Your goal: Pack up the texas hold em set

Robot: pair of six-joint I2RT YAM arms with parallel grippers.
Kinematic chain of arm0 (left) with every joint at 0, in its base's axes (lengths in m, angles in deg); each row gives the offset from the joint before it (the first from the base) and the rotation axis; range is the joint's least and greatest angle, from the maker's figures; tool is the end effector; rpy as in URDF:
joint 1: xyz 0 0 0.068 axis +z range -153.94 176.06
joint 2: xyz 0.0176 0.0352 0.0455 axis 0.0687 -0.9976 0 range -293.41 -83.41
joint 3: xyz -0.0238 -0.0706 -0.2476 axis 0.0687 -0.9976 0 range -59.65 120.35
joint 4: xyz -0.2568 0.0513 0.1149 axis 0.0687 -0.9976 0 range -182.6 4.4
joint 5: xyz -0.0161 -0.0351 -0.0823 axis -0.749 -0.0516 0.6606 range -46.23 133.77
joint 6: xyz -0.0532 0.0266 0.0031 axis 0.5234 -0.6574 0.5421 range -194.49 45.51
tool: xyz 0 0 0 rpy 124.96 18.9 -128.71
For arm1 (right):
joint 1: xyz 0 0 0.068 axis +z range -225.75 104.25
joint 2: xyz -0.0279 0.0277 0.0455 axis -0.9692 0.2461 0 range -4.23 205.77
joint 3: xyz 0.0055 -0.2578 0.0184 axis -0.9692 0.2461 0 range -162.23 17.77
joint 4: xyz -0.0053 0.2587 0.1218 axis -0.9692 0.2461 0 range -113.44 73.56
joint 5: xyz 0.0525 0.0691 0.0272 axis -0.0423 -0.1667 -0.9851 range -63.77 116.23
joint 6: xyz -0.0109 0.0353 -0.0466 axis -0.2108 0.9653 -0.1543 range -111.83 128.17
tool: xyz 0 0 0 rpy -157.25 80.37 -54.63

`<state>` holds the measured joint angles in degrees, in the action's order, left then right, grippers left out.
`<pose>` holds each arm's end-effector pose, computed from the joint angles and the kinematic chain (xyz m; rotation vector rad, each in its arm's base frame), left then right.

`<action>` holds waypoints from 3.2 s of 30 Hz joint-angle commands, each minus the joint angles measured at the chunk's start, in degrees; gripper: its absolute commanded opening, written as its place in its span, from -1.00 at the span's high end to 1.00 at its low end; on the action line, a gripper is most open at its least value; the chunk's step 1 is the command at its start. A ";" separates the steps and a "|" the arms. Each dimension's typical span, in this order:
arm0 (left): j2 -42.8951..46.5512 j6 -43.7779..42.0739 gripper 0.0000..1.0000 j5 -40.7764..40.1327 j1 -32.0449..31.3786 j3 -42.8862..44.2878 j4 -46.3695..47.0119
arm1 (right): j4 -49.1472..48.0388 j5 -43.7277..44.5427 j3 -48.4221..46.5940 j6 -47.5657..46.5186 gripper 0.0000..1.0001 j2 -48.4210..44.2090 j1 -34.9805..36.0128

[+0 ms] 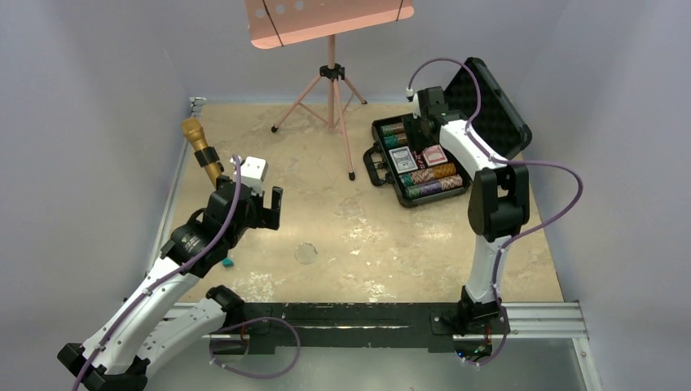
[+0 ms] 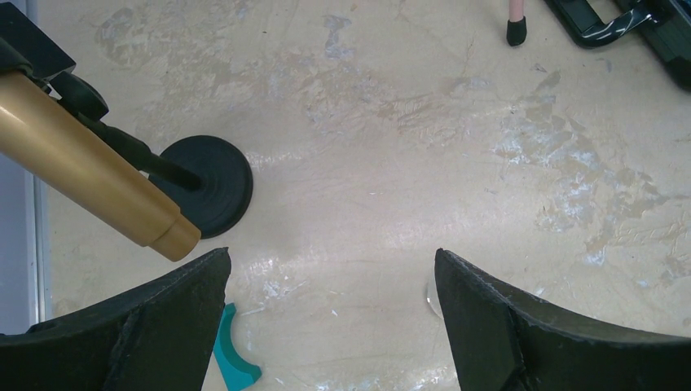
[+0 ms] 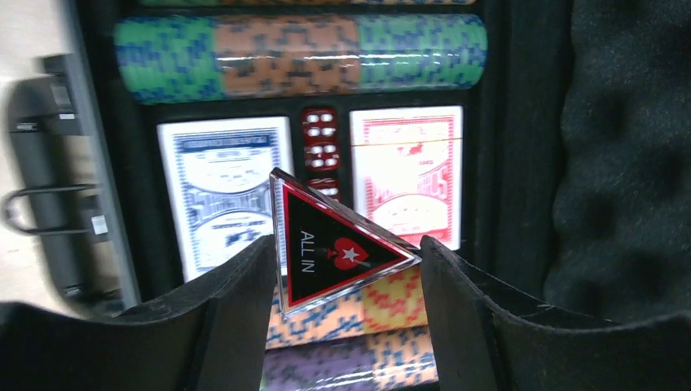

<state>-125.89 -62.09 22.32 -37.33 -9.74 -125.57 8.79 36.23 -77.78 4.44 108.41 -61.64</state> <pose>0.1705 -0.0933 0.3147 0.1667 2.0896 -0.0808 0.4566 0.1070 0.2326 -0.2973 2.3999 -0.1294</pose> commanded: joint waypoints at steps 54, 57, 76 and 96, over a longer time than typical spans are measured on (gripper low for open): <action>-0.06 -0.98 -0.97 0.20 0.25 0.68 1.54 | 1.46 -1.02 -8.25 -8.51 -0.28 13.51 -7.70; -0.05 -1.04 -0.97 0.23 0.23 0.68 1.55 | 1.52 -1.25 -8.16 -8.88 -0.39 13.16 -7.69; 0.37 -1.28 -0.97 0.97 0.21 0.63 1.52 | 0.81 -2.16 -7.38 -8.06 -0.61 5.58 -7.52; 0.21 -0.52 -1.00 4.03 0.25 0.36 2.58 | -1.33 -6.62 7.73 15.41 -0.49 -17.13 2.58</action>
<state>-125.41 -62.22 25.14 -37.33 -9.74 -125.44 6.71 29.49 -72.93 11.59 94.75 -64.13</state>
